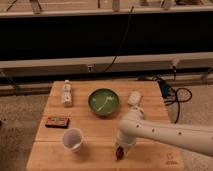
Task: Drag the pepper across the table
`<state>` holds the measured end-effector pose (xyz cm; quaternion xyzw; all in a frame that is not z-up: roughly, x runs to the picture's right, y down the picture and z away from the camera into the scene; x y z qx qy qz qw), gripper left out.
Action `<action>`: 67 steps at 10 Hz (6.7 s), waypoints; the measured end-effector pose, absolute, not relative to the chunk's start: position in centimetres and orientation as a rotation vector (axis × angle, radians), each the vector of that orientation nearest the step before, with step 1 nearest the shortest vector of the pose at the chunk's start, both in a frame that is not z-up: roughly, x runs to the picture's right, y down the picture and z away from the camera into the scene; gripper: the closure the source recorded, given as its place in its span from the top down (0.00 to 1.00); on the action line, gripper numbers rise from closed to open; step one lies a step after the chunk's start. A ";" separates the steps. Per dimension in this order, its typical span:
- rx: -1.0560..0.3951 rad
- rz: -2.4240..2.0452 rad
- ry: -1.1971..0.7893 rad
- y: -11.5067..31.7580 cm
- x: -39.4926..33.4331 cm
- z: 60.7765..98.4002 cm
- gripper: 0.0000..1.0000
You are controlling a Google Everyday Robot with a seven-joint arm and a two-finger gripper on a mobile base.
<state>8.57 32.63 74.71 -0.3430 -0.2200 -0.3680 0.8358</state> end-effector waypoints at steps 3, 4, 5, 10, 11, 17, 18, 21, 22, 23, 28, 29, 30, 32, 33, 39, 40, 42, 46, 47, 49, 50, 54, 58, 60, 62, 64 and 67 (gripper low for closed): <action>-0.721 -0.782 -0.473 32.9 8.5 74.8 0.02; -0.721 -0.783 -0.475 33.0 8.5 74.9 0.02; -0.720 -0.785 -0.475 33.0 8.5 74.9 0.02; -0.719 -0.783 -0.479 33.1 8.5 75.0 0.02; -0.720 -0.791 -0.478 33.2 8.6 74.9 0.02; -0.720 -0.792 -0.484 33.1 8.7 74.8 0.02; -0.719 -0.796 -0.484 33.0 8.6 74.9 0.02; -0.721 -0.795 -0.491 33.1 9.0 75.0 0.02; -0.721 -0.794 -0.491 33.2 9.0 75.0 0.02; -0.721 -0.794 -0.491 33.2 9.0 75.0 0.02; -0.720 -0.799 -0.501 32.8 9.2 75.3 0.02; -0.719 -0.800 -0.501 32.8 9.2 75.3 0.02; -0.720 -0.800 -0.503 32.7 9.3 75.3 0.02; -0.720 -0.798 -0.505 32.8 9.3 75.4 0.02; -0.720 -0.797 -0.505 32.8 9.4 75.4 0.02; -0.718 -0.799 -0.512 32.7 9.3 75.4 0.02; -0.719 -0.799 -0.512 32.7 9.3 75.4 0.02; -0.718 -0.797 -0.517 32.7 9.4 75.5 0.02; -0.718 -0.797 -0.518 32.7 9.5 75.5 0.02; -0.718 -0.797 -0.518 32.7 9.5 75.5 0.02; -0.718 -0.797 -0.518 32.7 9.5 75.5 0.02; -0.718 -0.797 -0.518 32.7 9.5 75.5 0.02; -0.718 -0.797 -0.518 32.7 9.5 75.5 0.02; -0.718 -0.797 -0.518 32.7 9.5 75.5 0.02; -0.717 -0.797 -0.522 32.6 9.4 75.6 0.02; -0.715 -0.795 -0.527 32.5 9.5 75.7 0.02; -0.716 -0.795 -0.527 32.6 9.5 75.7 0.02; -0.716 -0.795 -0.527 32.6 9.5 75.7 0.02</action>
